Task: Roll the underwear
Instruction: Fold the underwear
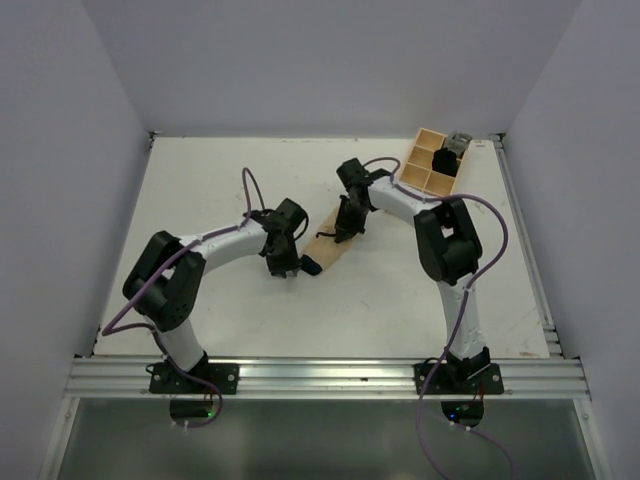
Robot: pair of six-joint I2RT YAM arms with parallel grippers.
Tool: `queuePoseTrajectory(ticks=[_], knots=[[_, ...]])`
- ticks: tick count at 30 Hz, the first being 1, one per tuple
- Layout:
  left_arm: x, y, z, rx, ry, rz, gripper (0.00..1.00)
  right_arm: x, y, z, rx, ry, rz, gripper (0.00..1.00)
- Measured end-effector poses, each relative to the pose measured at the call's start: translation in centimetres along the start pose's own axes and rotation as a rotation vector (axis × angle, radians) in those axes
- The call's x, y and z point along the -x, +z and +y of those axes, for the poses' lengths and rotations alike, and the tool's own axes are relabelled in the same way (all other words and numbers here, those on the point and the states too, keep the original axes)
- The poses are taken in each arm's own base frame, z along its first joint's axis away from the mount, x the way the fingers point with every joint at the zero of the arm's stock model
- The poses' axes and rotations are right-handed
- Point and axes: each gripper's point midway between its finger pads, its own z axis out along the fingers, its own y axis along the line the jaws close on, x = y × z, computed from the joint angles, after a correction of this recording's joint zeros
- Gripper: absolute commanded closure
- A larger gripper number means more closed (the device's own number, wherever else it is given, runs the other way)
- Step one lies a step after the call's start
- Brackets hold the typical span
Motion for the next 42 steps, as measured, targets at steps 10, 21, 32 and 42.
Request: queuePoseTrajectory(ticks=[10, 21, 32, 42], knots=[[2.8, -5.1, -4.3, -0.22, 0.013, -0.109, 0.66, -3.4, 0.1, 1.6, -0.014, 0.016, 0.003, 1.0], [-0.2, -0.4, -3.5, -0.227, 0.007, -0.016, 0.66, -3.5, 0.0, 1.7, -0.013, 0.032, 0.004, 1.0], [-0.3, 0.3, -3.5, -0.222, 0.007, -0.011, 0.66, -2.3, -1.1, 1.2, -0.028, -0.019, -0.015, 1.0], [-0.3, 0.3, -3.5, -0.226, 0.007, -0.014, 0.66, 0.2, -1.6, -1.3, -0.05, -0.013, -0.03, 1.0]])
